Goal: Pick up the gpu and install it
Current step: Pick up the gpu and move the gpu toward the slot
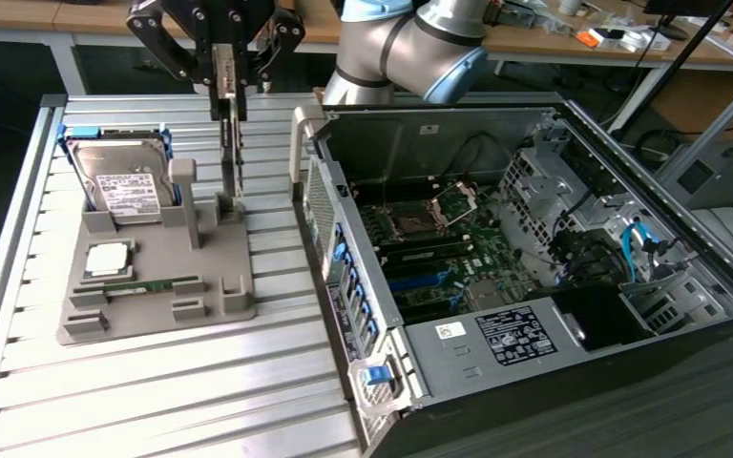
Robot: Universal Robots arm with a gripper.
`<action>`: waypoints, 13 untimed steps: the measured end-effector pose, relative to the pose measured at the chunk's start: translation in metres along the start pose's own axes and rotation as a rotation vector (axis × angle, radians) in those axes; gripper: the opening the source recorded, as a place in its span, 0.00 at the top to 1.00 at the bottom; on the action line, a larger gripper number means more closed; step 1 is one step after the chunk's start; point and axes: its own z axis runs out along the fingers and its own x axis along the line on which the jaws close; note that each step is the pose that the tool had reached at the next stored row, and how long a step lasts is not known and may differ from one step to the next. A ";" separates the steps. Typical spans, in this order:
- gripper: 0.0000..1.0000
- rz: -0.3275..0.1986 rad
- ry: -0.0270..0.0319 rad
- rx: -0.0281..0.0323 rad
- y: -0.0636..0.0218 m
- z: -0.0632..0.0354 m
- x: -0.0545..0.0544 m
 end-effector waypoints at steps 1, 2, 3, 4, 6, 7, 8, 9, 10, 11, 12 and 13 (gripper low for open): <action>0.73 0.000 0.0000 0.0003 0.0000 0.0000 -0.001; 0.73 0.000 -0.0001 0.0006 0.0001 0.0001 -0.001; 0.73 0.000 -0.0002 0.0009 0.0001 0.0001 -0.002; 0.73 0.000 -0.0002 0.0013 0.0002 0.0001 -0.002; 0.73 0.000 -0.0002 0.0022 0.0002 0.0001 -0.003; 0.73 0.000 -0.0002 0.0026 0.0003 0.0001 -0.004; 0.73 0.000 -0.0002 0.0031 0.0004 0.0001 -0.005; 0.73 0.000 -0.0003 0.0035 0.0004 0.0002 -0.005; 0.73 0.000 -0.0004 0.0039 0.0004 0.0002 -0.006; 0.73 0.000 -0.0004 0.0045 0.0005 0.0002 -0.006; 0.73 0.000 -0.0004 0.0049 0.0005 0.0002 -0.007; 0.73 0.000 -0.0004 0.0054 0.0006 0.0002 -0.008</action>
